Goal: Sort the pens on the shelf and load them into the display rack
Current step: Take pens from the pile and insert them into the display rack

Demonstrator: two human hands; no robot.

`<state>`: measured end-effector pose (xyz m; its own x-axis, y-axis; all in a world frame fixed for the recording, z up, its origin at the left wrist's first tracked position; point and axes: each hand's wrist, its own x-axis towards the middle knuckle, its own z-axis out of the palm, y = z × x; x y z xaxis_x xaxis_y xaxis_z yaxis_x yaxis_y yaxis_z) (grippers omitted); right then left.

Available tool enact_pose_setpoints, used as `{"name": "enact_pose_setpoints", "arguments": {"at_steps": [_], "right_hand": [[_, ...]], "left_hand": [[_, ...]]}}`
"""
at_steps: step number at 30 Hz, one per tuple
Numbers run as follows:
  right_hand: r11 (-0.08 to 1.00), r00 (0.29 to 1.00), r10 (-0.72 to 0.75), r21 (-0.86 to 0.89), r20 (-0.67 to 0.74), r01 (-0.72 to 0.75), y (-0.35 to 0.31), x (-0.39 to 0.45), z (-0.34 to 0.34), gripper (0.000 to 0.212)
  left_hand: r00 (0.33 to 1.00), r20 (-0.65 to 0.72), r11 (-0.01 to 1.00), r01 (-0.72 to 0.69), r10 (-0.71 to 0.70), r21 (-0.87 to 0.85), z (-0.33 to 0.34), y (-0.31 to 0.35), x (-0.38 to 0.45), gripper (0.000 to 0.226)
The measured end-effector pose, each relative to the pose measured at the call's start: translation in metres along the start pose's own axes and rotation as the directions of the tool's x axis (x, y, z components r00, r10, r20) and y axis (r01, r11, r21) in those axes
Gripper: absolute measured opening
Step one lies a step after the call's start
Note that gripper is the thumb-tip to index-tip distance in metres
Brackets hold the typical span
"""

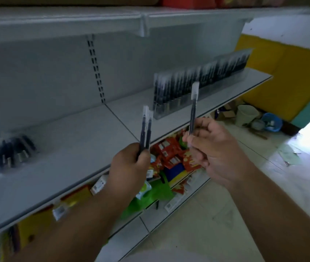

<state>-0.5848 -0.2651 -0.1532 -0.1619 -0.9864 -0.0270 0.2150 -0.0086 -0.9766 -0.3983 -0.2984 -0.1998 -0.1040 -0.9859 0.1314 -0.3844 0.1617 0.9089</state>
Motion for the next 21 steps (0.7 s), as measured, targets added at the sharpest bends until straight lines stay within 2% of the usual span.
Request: {"name": "enact_pose_setpoints", "arguments": {"at_steps": [4, 6, 8, 9, 11, 14, 21], "right_hand": [[0.986, 0.992, -0.099, -0.144, -0.082, 0.086, -0.029, -0.005, -0.096, 0.035], [0.977, 0.982, -0.134, -0.186, -0.132, 0.108, -0.041, -0.004, -0.138, 0.027], [0.972, 0.975, -0.149, -0.206, -0.166, 0.113, -0.052, 0.001, -0.172, 0.009], [0.970, 0.973, -0.141, -0.223, -0.182, 0.099, -0.057, 0.003, -0.186, 0.011], [0.964, 0.972, -0.127, -0.254, -0.197, 0.074, -0.064, 0.014, -0.210, 0.022], [0.941, 0.970, -0.154, -0.327, -0.189, 0.086, -0.068, 0.043, -0.236, 0.028], [0.823, 0.947, -0.195, -0.568, -0.256, 0.015, -0.079, 0.130, -0.284, 0.022]], "left_hand": [[0.993, 0.115, 0.994, 0.036, -0.023, -0.105, 0.092, 0.043, -0.004, 0.030], [0.991, 0.135, 0.993, 0.033, -0.018, -0.112, 0.134, 0.063, -0.004, 0.031], [0.989, 0.151, 0.993, 0.020, -0.002, -0.117, 0.170, 0.079, 0.000, 0.031], [0.987, 0.161, 0.994, 0.018, 0.000, -0.111, 0.184, 0.087, 0.002, 0.031], [0.984, 0.178, 0.994, 0.020, 0.000, -0.111, 0.208, 0.100, 0.010, 0.032], [0.984, 0.181, 0.993, 0.030, -0.008, -0.118, 0.236, 0.108, 0.033, 0.033], [0.985, 0.172, 0.990, 0.045, -0.022, -0.130, 0.291, 0.116, 0.124, 0.030]]}}
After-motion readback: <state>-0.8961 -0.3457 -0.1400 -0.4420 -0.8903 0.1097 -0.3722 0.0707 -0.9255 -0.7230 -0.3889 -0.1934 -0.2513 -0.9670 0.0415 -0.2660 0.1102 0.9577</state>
